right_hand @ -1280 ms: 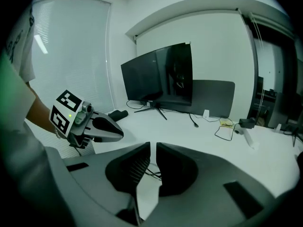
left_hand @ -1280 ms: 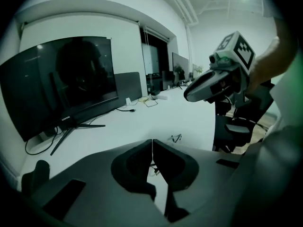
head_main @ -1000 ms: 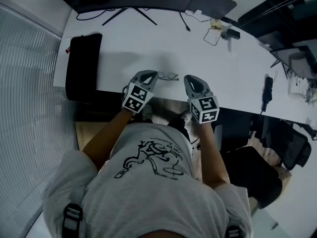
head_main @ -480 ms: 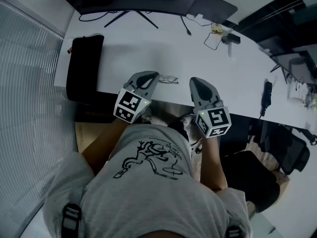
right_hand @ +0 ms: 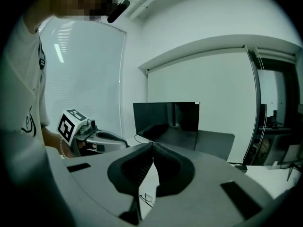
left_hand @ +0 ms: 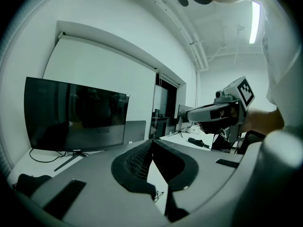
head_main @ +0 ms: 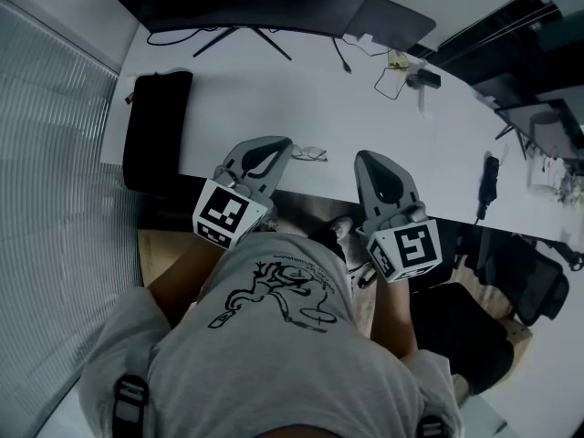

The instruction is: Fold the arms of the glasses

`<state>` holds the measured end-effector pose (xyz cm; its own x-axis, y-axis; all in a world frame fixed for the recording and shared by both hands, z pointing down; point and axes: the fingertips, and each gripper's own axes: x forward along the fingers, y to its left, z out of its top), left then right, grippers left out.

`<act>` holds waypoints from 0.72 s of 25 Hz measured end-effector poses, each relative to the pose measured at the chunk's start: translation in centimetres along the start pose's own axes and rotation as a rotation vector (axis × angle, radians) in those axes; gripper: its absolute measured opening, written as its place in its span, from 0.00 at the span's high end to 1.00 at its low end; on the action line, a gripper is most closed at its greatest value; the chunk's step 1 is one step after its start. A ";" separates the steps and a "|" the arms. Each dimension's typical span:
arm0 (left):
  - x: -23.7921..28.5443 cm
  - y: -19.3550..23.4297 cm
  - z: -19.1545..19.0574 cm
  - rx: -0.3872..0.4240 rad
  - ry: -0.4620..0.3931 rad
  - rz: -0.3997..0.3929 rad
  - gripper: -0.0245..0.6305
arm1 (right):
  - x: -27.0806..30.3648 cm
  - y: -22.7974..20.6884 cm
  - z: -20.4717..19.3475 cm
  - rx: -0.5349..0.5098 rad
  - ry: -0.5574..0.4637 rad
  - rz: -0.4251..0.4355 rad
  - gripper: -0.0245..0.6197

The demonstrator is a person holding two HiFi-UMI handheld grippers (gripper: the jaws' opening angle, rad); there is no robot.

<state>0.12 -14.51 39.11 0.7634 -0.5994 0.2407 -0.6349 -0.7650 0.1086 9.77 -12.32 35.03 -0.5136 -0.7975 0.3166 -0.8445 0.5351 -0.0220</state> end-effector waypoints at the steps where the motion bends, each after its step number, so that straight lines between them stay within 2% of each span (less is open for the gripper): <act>1: -0.2 0.0 0.6 0.003 -0.013 0.001 0.93 | -0.2 0.1 0.4 -0.002 -0.003 0.003 0.95; 9: -1.7 -0.8 3.8 0.022 -0.074 -0.021 0.93 | -1.2 1.4 3.1 0.001 -0.042 0.013 0.95; 18: -2.9 -0.8 4.6 0.013 -0.100 -0.016 0.93 | -1.7 2.1 4.3 0.001 -0.057 0.010 0.95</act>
<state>-1.04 -13.19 33.83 0.7821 -0.6069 0.1412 -0.6211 -0.7775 0.0987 8.20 -11.04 30.41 -0.5299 -0.8066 0.2619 -0.8393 0.5431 -0.0254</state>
